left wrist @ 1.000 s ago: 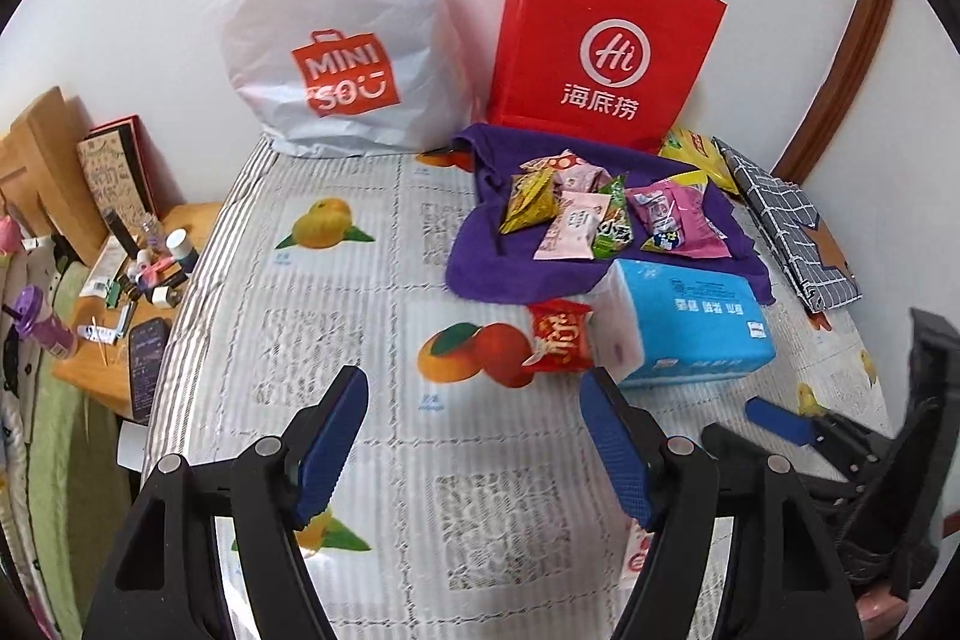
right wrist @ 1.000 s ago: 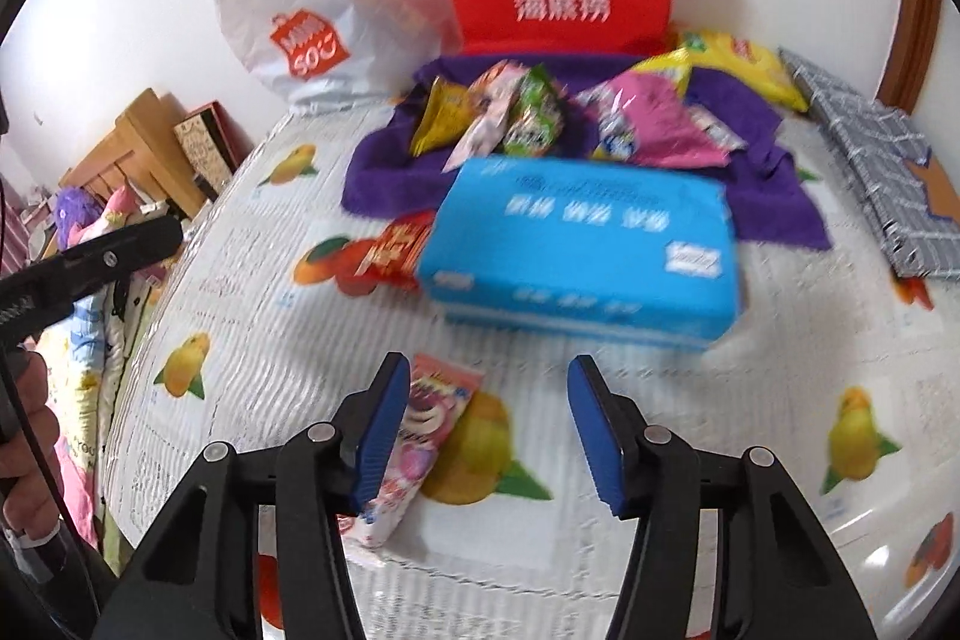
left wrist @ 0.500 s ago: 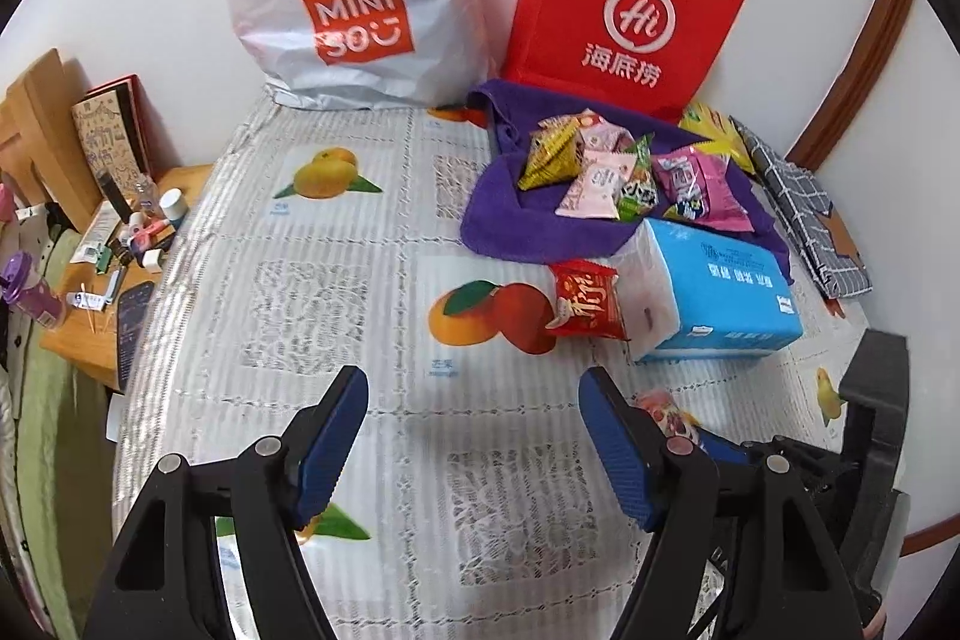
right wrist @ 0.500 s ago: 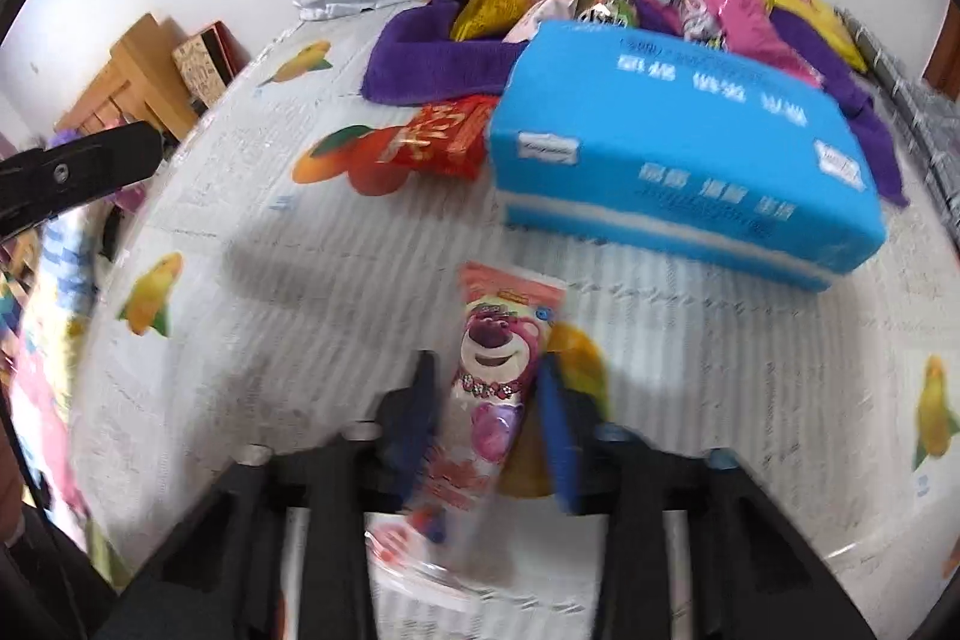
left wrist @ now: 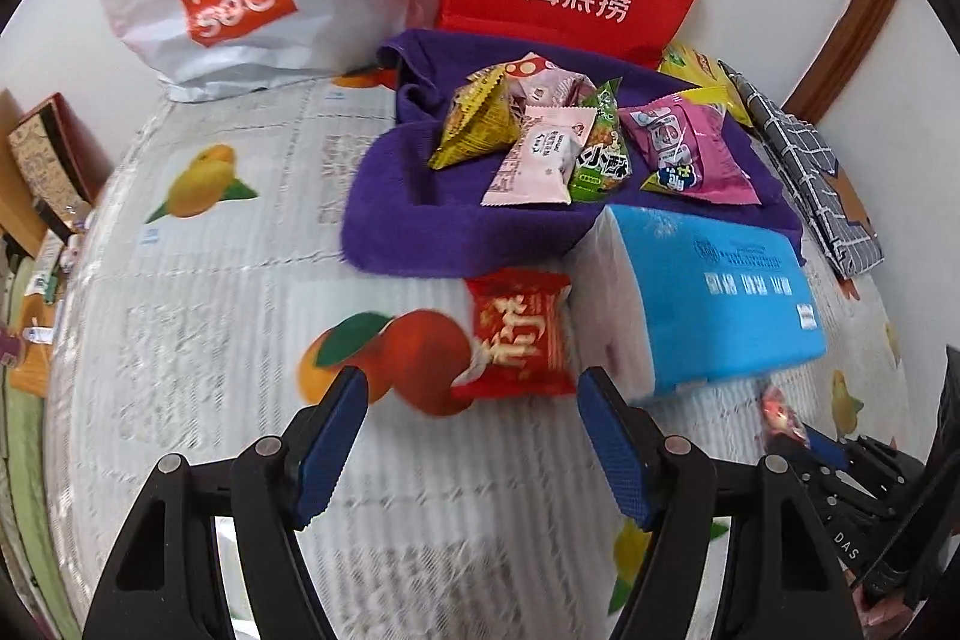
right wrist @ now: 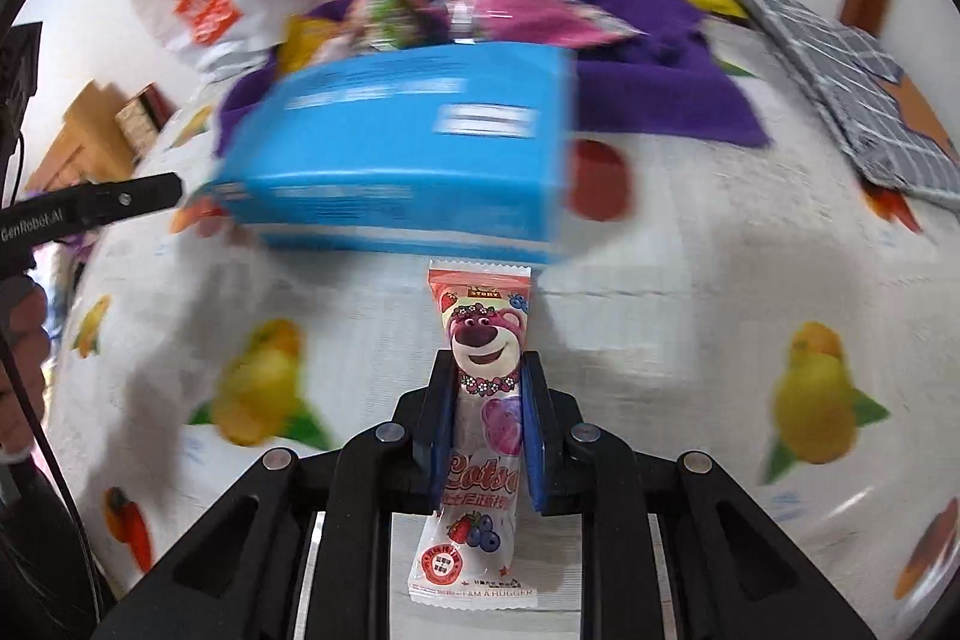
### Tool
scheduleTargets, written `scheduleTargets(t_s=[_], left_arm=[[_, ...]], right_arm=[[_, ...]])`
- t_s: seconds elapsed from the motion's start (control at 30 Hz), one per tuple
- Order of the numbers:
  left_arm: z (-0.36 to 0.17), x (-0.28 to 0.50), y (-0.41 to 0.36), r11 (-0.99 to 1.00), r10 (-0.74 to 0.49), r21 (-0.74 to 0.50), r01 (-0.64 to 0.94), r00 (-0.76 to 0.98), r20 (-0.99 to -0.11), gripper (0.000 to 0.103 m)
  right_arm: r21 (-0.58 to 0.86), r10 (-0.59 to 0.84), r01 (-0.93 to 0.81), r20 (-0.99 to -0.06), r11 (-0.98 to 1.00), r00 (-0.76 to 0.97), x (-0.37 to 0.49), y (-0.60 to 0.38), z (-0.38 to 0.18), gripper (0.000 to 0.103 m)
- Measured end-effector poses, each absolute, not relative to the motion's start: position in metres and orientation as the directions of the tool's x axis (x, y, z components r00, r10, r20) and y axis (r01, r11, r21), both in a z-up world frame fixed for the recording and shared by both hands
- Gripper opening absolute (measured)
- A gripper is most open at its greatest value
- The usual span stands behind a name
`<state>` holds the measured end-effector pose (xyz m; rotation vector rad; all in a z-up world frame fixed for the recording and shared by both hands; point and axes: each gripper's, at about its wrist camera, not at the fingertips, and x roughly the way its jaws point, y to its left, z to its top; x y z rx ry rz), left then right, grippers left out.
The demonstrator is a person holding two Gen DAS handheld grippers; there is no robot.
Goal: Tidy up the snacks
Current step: 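Grasp the bear-print snack stick with the right tool while the left tool grasps the red packet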
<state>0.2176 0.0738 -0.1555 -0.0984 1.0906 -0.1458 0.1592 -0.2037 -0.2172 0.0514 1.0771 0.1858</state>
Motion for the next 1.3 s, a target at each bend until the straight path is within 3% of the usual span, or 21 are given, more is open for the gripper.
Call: scheduleTargets(t_s=[0.27, 0.6, 0.67, 0.73, 0.93, 1.03, 1.07, 1.13, 1.17, 1.3], left_arm=[[-0.172, 0.241, 0.062, 0.982, -0.184, -0.152, 0.108, 0.422, -0.888, 0.071], [-0.193, 0.254, 0.053, 0.980, -0.194, -0.159, 0.120, 0.403, -0.895, 0.070], [-0.193, 0.254, 0.054, 0.985, -0.162, -0.125, 0.116, 0.409, -0.898, 0.051], [-0.193, 0.252, 0.056, 0.990, -0.118, -0.075, 0.117, 0.415, -0.902, 0.040], [-0.192, 0.245, 0.066, 0.988, -0.146, -0.109, 0.111, 0.417, -0.897, 0.041], [-0.194, 0.246, 0.061, 0.986, -0.152, -0.109, 0.124, 0.421, -0.894, 0.055], [-0.195, 0.246, 0.058, 0.986, -0.146, -0.100, 0.130, 0.424, -0.894, 0.055], [-0.196, 0.246, 0.051, 0.990, -0.100, -0.046, 0.132, 0.437, -0.894, 0.051], [-0.195, 0.246, 0.049, 0.990, -0.091, -0.035, 0.133, 0.441, -0.893, 0.040], [-0.191, 0.245, 0.056, 0.991, -0.115, -0.076, 0.108, 0.424, -0.898, 0.040]], right_arm=[[0.113, 0.119, -0.043, -0.858, 0.993, 0.500, 0.173, -0.256, -0.218, 0.020], [0.084, 0.098, -0.051, -0.847, 0.995, 0.522, 0.185, -0.250, -0.220, 0.022], [0.083, 0.098, -0.052, -0.846, 0.995, 0.524, 0.185, -0.249, -0.221, 0.022], [0.083, 0.098, -0.052, -0.846, 0.995, 0.525, 0.186, -0.249, -0.221, 0.022], [0.085, 0.097, -0.048, -0.845, 0.995, 0.526, 0.184, -0.249, -0.221, 0.022], [0.081, 0.094, -0.047, -0.844, 0.996, 0.528, 0.183, -0.248, -0.221, 0.022], [0.081, 0.094, -0.047, -0.845, 0.996, 0.526, 0.183, -0.247, -0.221, 0.022], [0.089, 0.101, -0.048, -0.847, 0.995, 0.522, 0.182, -0.247, -0.221, 0.022], [0.094, 0.105, -0.049, -0.848, 0.994, 0.519, 0.182, -0.247, -0.220, 0.022], [0.097, 0.113, -0.058, -0.845, 0.994, 0.523, 0.179, -0.246, -0.215, 0.021]])
